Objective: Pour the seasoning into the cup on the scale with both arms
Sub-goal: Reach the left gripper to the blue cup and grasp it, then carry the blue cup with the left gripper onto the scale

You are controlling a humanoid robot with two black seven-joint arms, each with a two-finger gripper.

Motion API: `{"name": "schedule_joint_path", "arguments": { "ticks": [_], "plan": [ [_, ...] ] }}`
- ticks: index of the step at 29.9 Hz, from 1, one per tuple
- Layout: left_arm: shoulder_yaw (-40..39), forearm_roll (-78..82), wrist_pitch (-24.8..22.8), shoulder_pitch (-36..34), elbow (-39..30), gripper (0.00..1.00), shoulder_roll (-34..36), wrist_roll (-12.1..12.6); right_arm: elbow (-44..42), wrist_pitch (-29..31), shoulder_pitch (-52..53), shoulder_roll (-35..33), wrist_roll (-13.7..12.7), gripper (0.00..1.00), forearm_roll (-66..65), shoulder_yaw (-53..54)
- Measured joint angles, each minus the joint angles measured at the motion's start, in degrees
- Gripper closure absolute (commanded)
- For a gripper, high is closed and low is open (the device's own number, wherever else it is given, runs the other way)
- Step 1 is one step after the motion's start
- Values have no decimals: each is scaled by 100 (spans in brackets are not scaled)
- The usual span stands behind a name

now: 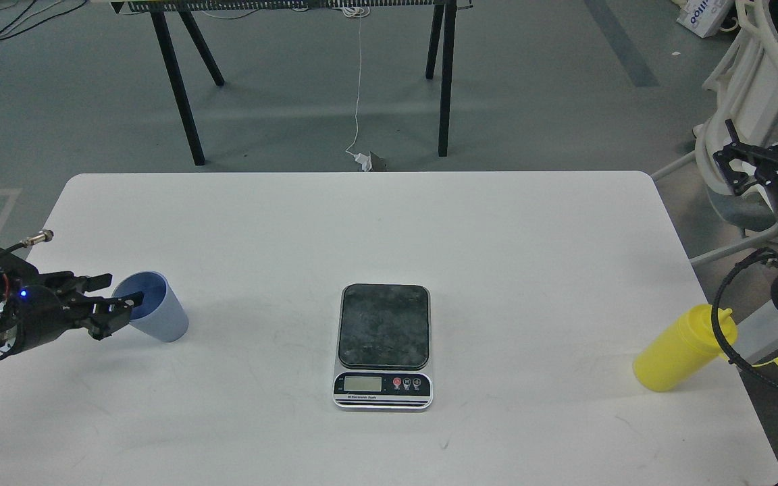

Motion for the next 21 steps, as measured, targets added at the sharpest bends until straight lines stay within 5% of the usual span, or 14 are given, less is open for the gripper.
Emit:
{"name": "schedule_joint_path", "arguments": {
  "ticks": [13, 21],
  "plan": [
    [-1, -365, -164, -573, -473, 97, -62, 2, -12, 0, -90, -8, 0, 1, 0, 9],
    [-3, -408, -2053, -2091, -2131, 97, 5, 2, 0, 0, -133, -20, 0, 1, 0, 78]
  ]
}}
